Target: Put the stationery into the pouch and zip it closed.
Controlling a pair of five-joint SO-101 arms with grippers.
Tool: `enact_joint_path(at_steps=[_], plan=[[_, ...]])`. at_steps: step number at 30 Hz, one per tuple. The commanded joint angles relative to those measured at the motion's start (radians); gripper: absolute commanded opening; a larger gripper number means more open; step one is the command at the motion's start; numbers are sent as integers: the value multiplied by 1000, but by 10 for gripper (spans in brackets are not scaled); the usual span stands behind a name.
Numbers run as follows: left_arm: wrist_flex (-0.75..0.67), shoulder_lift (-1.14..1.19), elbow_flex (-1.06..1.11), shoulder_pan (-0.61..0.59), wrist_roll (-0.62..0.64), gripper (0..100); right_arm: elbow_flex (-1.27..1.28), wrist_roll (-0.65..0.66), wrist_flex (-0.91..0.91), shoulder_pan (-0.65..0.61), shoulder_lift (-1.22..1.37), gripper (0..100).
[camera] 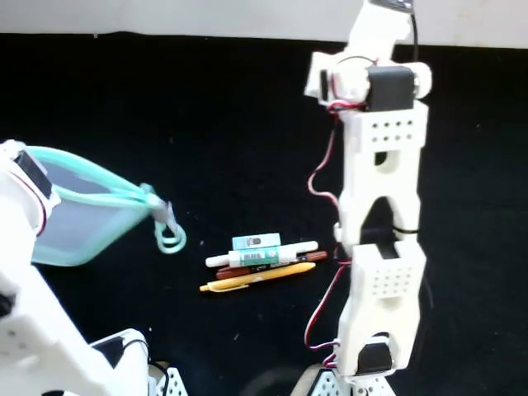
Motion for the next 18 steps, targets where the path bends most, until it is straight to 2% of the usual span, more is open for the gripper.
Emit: enact_joint_path(at_steps=[1,5,9,14,18], plan=[[-2,36,-79,114,18,7,7,-8,7,31,-59,406],[28,154,-225,208,58,7,7,-8,7,51,-59,406],[89,272,-367,225,55,10,8,-8,7,65,-59,406],[109,344,-367,242,-37,11,8,-8,7,65,-62,406],[115,348,-275,366,-120,11,8,0,7,99,-59,406]])
